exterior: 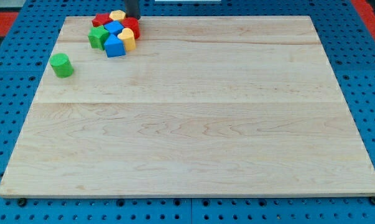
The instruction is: Move the yellow hexagon into the blue cube
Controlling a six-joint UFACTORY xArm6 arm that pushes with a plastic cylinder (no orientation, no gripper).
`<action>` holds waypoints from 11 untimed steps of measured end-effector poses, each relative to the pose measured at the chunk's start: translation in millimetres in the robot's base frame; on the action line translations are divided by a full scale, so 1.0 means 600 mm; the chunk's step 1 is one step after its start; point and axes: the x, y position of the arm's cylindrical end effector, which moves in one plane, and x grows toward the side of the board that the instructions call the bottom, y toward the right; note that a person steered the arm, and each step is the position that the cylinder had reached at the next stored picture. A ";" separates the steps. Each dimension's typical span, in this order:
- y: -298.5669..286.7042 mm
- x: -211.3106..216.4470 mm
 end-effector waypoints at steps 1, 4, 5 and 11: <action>0.000 0.039; 0.056 -0.004; 0.044 -0.004; -0.075 -0.003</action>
